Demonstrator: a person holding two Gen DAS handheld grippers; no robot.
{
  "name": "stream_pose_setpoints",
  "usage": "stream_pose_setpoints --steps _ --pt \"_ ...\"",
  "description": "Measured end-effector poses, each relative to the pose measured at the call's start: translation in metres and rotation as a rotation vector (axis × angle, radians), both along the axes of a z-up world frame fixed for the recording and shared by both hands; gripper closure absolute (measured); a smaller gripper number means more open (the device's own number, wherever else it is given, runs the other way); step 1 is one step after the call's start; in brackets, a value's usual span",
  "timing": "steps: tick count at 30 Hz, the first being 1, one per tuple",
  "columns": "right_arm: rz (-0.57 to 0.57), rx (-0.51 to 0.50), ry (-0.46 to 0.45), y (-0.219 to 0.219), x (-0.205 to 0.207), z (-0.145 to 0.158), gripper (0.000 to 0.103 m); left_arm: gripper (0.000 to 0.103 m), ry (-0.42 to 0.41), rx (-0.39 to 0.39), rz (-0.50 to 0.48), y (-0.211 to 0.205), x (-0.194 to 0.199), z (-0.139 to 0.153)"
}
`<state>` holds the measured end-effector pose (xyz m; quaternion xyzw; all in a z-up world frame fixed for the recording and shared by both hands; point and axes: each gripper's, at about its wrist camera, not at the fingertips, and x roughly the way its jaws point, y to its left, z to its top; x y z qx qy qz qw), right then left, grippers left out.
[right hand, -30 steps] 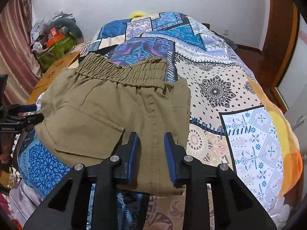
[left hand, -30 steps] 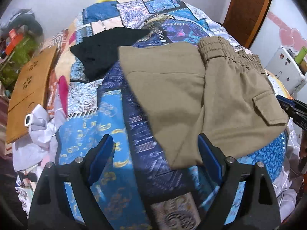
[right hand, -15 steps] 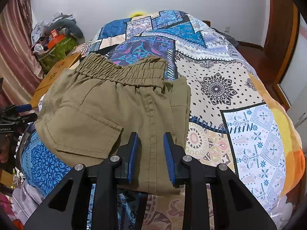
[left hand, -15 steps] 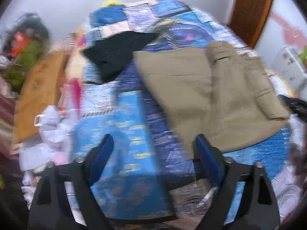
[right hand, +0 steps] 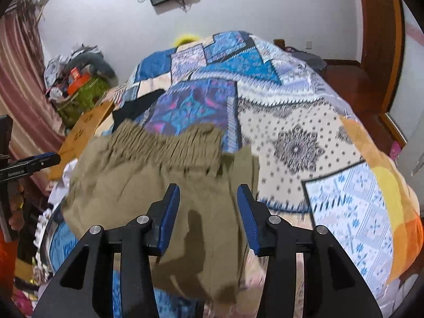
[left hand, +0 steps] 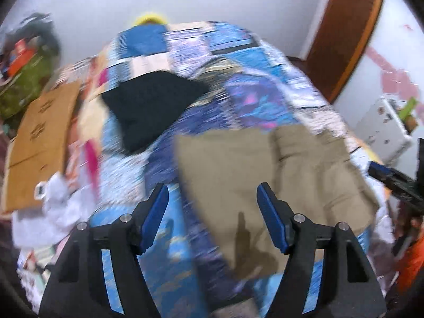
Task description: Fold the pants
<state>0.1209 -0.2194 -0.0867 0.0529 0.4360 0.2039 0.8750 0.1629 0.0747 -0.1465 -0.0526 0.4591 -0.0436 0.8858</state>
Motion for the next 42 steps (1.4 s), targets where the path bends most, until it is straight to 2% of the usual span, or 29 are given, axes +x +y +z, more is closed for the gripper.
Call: stream_pose_setpoints --steps 3,7,8,10,11,15,19,22,26,29,33,35,37,39,42 --pt "-0.003 0.004 0.031 0.001 0.019 -0.007 0.061 0.034 0.029 -0.062 -0.088 -0.029 0.028 -0.004" --pt "0.044 0.039 0.113 0.009 0.041 -0.023 0.062 0.034 0.101 -0.045 -0.162 -0.063 0.057 -0.028" --pt "0.062 0.041 0.123 0.012 0.044 -0.025 0.065 0.034 0.115 -0.039 -0.175 -0.069 0.060 -0.034" --pt "0.098 0.014 0.131 0.019 0.047 -0.029 0.075 0.041 0.125 -0.022 -0.183 -0.075 0.064 -0.044" --pt "0.109 -0.015 0.117 0.022 0.046 -0.030 0.076 0.042 0.120 -0.005 -0.174 -0.076 0.065 -0.047" --pt "0.153 -0.118 0.085 0.031 0.045 -0.039 0.084 0.045 0.078 0.053 -0.136 -0.072 0.062 -0.053" --pt "0.156 -0.126 0.091 0.030 0.045 -0.038 0.084 0.044 0.078 0.094 -0.145 -0.077 0.062 -0.057" --pt "0.145 -0.132 0.070 0.029 0.040 -0.030 0.084 0.044 0.085 0.059 -0.159 -0.068 0.059 -0.045" --pt "0.140 -0.150 0.011 0.027 0.021 -0.016 0.083 0.041 0.045 0.052 -0.138 -0.049 0.037 -0.026" --pt "0.144 -0.150 0.002 0.026 0.011 -0.011 0.083 0.040 0.053 0.032 -0.113 -0.029 0.018 -0.027" --pt "0.133 -0.146 0.010 0.024 0.004 -0.011 0.078 0.040 0.108 0.021 -0.127 -0.009 -0.009 -0.045" --pt "0.119 -0.148 0.009 0.023 0.002 -0.011 0.071 0.040 0.142 0.035 -0.114 0.000 -0.025 -0.058" --pt "0.102 -0.147 0.009 0.020 0.001 -0.011 0.066 0.032 0.155 0.030 -0.086 0.011 -0.037 -0.067" --pt "0.084 -0.141 0.011 0.016 -0.001 -0.012 0.063 0.030 0.153 0.018 -0.061 0.021 -0.046 -0.068" --pt "0.054 -0.142 0.018 0.010 0.001 -0.012 0.057 0.030 0.150 0.115 0.010 0.034 -0.051 -0.065"
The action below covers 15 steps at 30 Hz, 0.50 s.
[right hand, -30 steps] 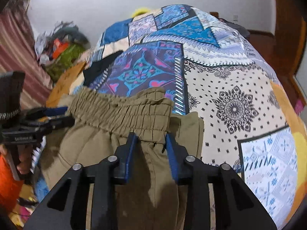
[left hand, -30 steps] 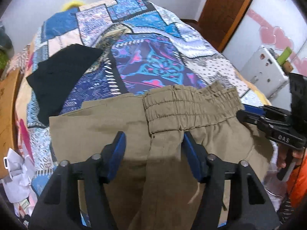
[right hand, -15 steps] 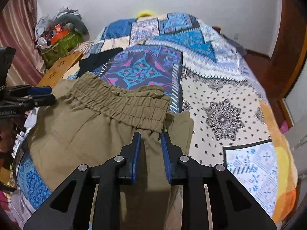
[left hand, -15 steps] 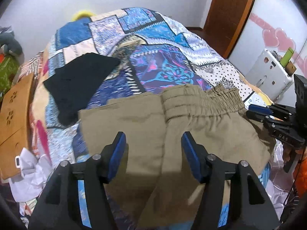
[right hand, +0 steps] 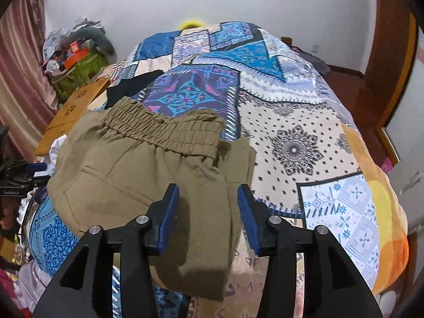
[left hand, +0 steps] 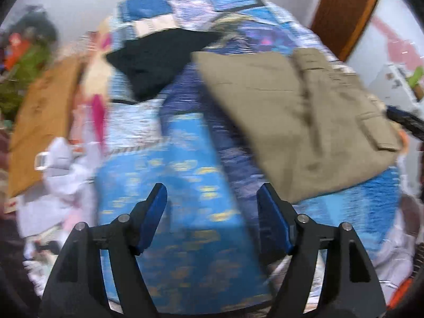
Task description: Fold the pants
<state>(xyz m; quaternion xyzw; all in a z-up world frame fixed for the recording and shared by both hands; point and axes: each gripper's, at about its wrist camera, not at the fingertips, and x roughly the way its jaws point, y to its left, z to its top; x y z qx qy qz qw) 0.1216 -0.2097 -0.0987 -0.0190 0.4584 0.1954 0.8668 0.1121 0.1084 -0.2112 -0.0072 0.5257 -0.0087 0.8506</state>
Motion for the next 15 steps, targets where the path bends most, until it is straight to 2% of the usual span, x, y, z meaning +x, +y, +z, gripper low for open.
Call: stream_pose_setpoints --steps 2,5,10,15 --pt "-0.028 0.007 0.001 -0.004 0.002 0.000 0.044 0.030 -0.011 -0.059 0.027 0.011 0.003 0.005" --pt "-0.054 0.032 0.012 -0.009 0.006 0.000 0.037 0.030 -0.049 -0.110 0.045 0.015 0.014 0.016" --pt "-0.069 0.092 0.088 -0.012 0.020 -0.012 0.034 0.030 -0.059 -0.206 0.023 -0.001 0.050 0.021" --pt "-0.046 0.121 0.188 -0.009 0.031 -0.034 0.034 0.030 0.022 -0.237 0.018 -0.011 0.090 -0.003"
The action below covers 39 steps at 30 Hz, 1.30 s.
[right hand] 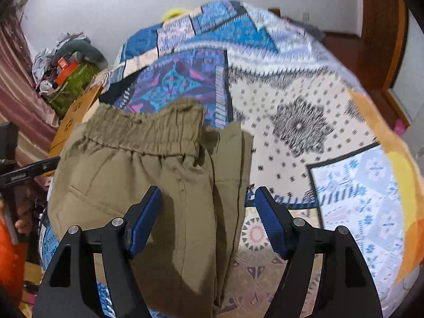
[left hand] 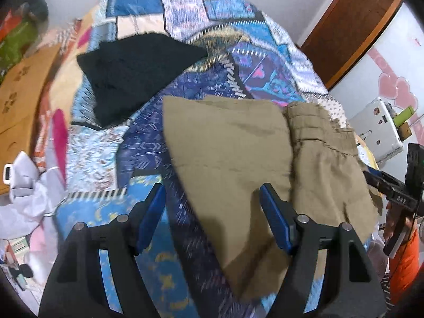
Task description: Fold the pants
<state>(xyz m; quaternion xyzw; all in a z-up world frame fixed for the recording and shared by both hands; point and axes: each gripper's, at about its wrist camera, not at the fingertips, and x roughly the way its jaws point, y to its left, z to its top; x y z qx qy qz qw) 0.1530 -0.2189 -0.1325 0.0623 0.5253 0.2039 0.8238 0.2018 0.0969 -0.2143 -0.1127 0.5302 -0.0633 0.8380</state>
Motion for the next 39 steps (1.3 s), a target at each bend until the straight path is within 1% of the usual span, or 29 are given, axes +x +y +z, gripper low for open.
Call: stream_pose_setpoints --steps 2,3,4,5,6,8,9,10,11,13,14,16,19,22,24,27,32,34,39 --pt "-0.003 0.043 0.031 -0.003 0.004 -0.008 0.034 0.030 0.035 -0.044 -0.002 -0.002 0.010 -0.011" --pt "-0.010 0.071 0.051 -0.006 0.006 -0.012 0.034 0.030 0.040 -0.063 -0.003 -0.002 0.012 -0.014" --pt "-0.019 0.097 0.069 -0.008 0.008 -0.015 0.036 0.030 0.034 -0.068 -0.005 -0.004 0.013 -0.014" --pt "-0.022 0.126 0.074 -0.009 0.008 -0.015 0.049 0.031 0.023 -0.065 -0.016 -0.007 0.014 -0.013" --pt "-0.027 0.127 0.073 -0.008 0.008 -0.014 0.053 0.036 0.016 -0.063 -0.027 -0.011 0.015 -0.012" --pt "-0.025 0.114 0.060 -0.003 0.007 -0.011 0.065 0.044 0.002 -0.032 -0.048 -0.019 0.015 -0.008" --pt "-0.024 0.105 0.054 -0.001 0.006 -0.010 0.066 0.055 -0.003 -0.024 -0.057 -0.022 0.015 -0.006" --pt "-0.022 0.102 0.049 0.000 0.006 -0.009 0.071 0.066 -0.010 -0.020 -0.067 -0.025 0.015 -0.004" --pt "-0.020 0.100 0.042 0.001 0.006 -0.008 0.076 0.070 -0.017 -0.009 -0.070 -0.028 0.015 -0.002" --pt "-0.015 0.081 0.018 0.004 0.005 -0.004 0.083 0.082 -0.035 0.017 -0.081 -0.033 0.015 0.003" --pt "-0.011 0.065 -0.005 0.007 0.004 0.000 0.087 0.085 -0.055 0.043 -0.084 -0.035 0.013 0.007" --pt "0.002 0.027 -0.058 0.013 0.002 0.010 0.090 0.091 -0.084 0.073 -0.087 -0.039 0.011 0.014" --pt "0.018 0.004 -0.120 0.020 0.006 0.024 0.092 0.095 -0.132 0.092 -0.075 -0.038 0.008 0.028" --pt "0.035 0.024 -0.159 0.027 0.014 0.042 0.093 0.096 -0.167 0.091 -0.059 -0.032 0.008 0.044" --pt "0.061 0.015 -0.206 0.040 0.019 0.057 0.093 0.097 -0.187 0.099 -0.044 -0.026 0.009 0.054" --pt "0.093 0.016 -0.261 0.059 0.028 0.075 0.093 0.097 -0.231 0.134 -0.013 -0.014 0.012 0.070" --pt "0.141 0.033 -0.326 0.092 0.053 0.097 0.093 0.097 -0.291 0.154 0.058 0.023 0.021 0.097" --pt "0.161 0.040 -0.341 0.107 0.065 0.101 0.093 0.097 -0.309 0.163 0.083 0.037 0.026 0.105" --pt "0.211 0.044 -0.381 0.148 0.095 0.107 0.093 0.097 -0.333 0.185 0.161 0.078 0.045 0.115"
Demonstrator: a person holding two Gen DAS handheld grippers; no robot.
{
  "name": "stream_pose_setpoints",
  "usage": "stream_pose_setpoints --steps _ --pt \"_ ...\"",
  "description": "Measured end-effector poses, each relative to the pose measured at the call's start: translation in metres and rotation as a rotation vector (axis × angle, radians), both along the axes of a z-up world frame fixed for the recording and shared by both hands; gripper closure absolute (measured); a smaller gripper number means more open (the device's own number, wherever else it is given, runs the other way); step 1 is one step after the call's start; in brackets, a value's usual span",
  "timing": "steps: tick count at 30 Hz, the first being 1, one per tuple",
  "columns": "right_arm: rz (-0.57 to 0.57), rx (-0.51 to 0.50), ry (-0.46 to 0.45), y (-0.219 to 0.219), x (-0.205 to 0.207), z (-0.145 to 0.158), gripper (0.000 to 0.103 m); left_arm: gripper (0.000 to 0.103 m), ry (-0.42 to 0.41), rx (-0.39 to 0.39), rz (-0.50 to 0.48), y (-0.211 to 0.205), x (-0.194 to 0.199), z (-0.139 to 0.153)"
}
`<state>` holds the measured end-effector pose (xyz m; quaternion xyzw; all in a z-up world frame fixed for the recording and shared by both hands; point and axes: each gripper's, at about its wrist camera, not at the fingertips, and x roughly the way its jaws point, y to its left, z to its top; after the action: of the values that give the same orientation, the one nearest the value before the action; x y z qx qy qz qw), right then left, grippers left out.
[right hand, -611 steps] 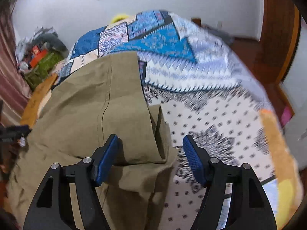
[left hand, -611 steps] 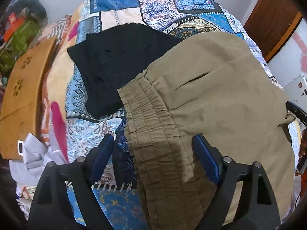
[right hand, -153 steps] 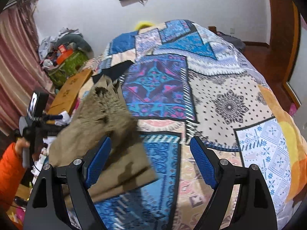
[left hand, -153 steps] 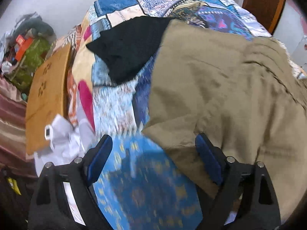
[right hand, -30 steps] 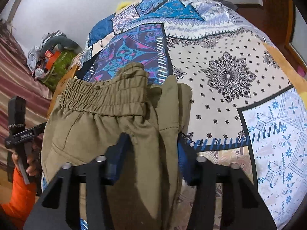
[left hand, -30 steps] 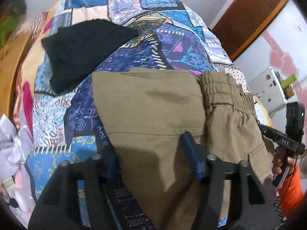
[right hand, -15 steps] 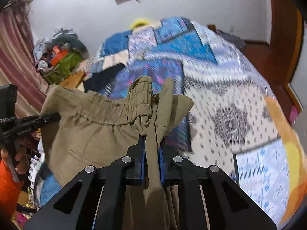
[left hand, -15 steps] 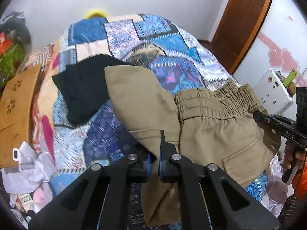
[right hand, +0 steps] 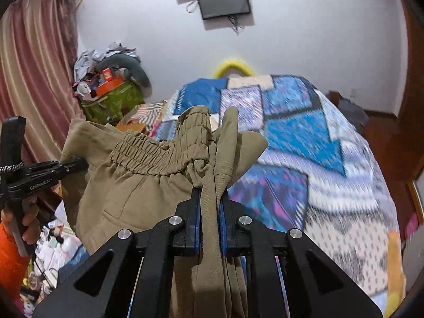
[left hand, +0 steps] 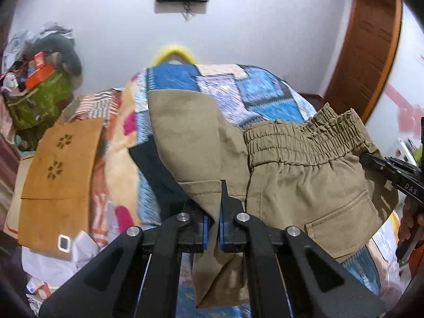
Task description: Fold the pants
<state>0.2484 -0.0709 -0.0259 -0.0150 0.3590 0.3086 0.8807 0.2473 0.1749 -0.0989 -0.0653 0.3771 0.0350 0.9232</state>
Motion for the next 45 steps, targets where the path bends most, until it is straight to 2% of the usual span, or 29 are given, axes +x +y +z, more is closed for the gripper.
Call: stream_pose_setpoints --steps 6,13,17,20,26,29,31,34,38,41,45 --pt "0.040 -0.014 -0.010 0.046 0.034 -0.006 0.093 0.097 0.011 -0.006 0.074 0.046 0.033 -0.015" --pt "0.050 -0.048 0.040 0.092 0.077 -0.042 0.093 0.097 0.069 0.022 0.143 0.085 0.080 -0.056" --pt "0.055 -0.102 0.085 0.116 0.104 -0.067 0.093 0.097 0.123 0.017 0.179 0.100 0.106 -0.085" --pt "0.050 -0.148 0.122 0.129 0.119 -0.089 0.093 0.097 0.167 0.043 0.200 0.107 0.122 -0.113" --pt "0.040 -0.279 0.214 0.139 0.130 -0.133 0.091 0.097 0.284 0.035 0.229 0.120 0.147 -0.171" --pt "0.019 -0.259 0.254 0.129 0.134 -0.137 0.085 0.089 0.332 0.040 0.246 0.125 0.150 -0.190" --pt "0.003 -0.249 0.274 0.123 0.132 -0.136 0.083 0.077 0.356 0.034 0.255 0.129 0.150 -0.199" --pt "0.003 -0.251 0.260 0.116 0.125 -0.129 0.079 0.063 0.354 0.050 0.267 0.133 0.141 -0.198" --pt "-0.005 -0.232 0.214 0.104 0.108 -0.106 0.076 0.063 0.381 0.021 0.261 0.135 0.122 -0.183" --pt "0.012 -0.170 0.169 0.097 0.089 -0.078 0.076 0.062 0.331 -0.025 0.228 0.125 0.099 -0.151" --pt "0.031 -0.120 0.043 0.087 0.048 -0.026 0.076 0.062 0.230 -0.006 0.185 0.101 0.066 -0.093"
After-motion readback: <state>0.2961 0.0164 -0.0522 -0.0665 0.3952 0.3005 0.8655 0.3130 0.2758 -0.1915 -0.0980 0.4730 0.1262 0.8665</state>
